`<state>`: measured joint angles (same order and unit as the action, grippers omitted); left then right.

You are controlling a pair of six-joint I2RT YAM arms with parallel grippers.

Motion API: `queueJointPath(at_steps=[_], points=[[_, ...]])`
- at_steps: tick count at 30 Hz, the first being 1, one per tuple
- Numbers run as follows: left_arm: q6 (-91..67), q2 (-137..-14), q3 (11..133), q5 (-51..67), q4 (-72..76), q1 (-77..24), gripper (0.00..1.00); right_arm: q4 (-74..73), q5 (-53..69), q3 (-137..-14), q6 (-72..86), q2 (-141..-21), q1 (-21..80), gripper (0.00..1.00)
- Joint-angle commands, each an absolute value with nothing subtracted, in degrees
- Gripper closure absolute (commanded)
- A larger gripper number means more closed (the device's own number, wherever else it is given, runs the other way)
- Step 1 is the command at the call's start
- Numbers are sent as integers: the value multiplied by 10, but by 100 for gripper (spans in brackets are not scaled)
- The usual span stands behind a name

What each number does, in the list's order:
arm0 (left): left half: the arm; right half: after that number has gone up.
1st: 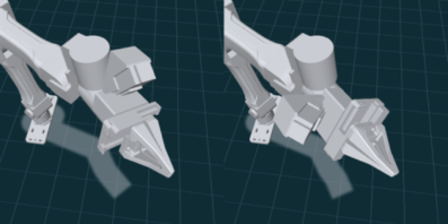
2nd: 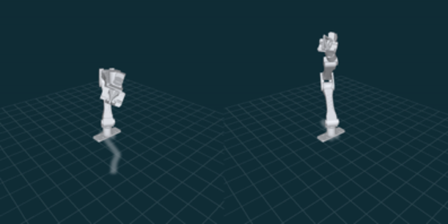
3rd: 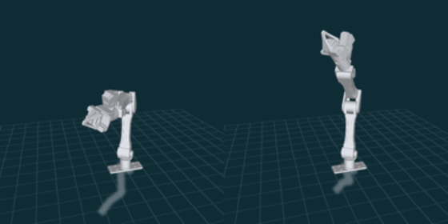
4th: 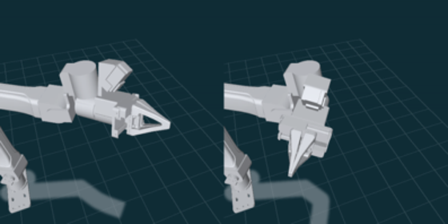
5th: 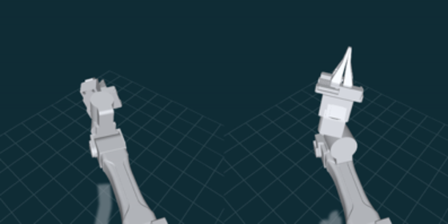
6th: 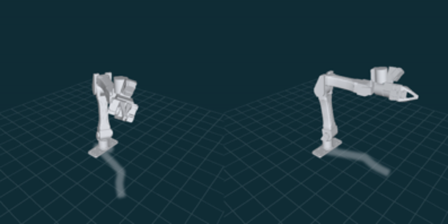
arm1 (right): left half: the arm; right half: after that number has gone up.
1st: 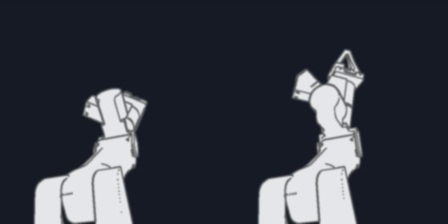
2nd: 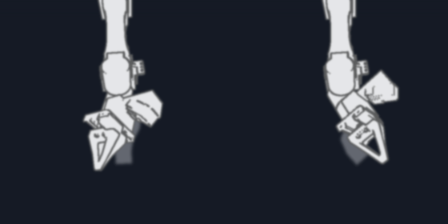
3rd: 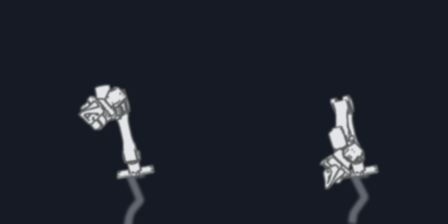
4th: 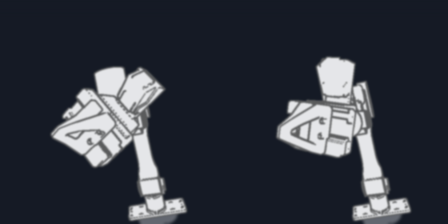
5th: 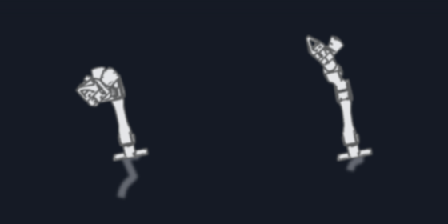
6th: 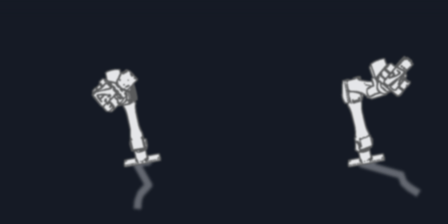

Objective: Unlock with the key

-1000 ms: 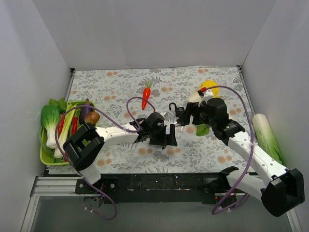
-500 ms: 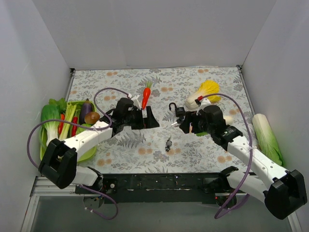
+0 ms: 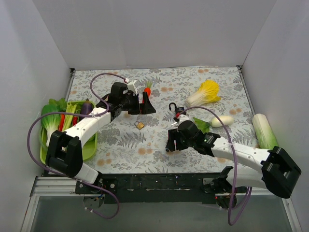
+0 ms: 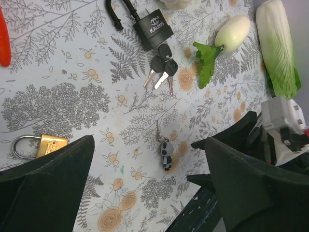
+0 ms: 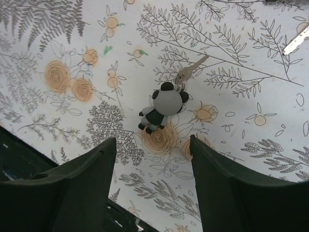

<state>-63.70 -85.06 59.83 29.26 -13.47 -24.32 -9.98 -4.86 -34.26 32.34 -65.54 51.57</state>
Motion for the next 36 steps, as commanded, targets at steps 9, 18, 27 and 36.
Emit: queueJointPath(at_steps=[9, 18, 27, 36], points=[[-584, -766, 564, 204, -124, -240, 2, -76, -152, -416, 337, -800, 548, 38], [-577, -765, 560, 199, -128, -241, 2, -76, -152, -444, 341, -852, 555, 41], [-575, -758, 557, 191, -130, -240, 2, -91, -171, -452, 344, -870, 560, 51], [-569, -755, 554, 226, -121, -240, 2, -112, -165, -467, 324, -847, 560, 87]])
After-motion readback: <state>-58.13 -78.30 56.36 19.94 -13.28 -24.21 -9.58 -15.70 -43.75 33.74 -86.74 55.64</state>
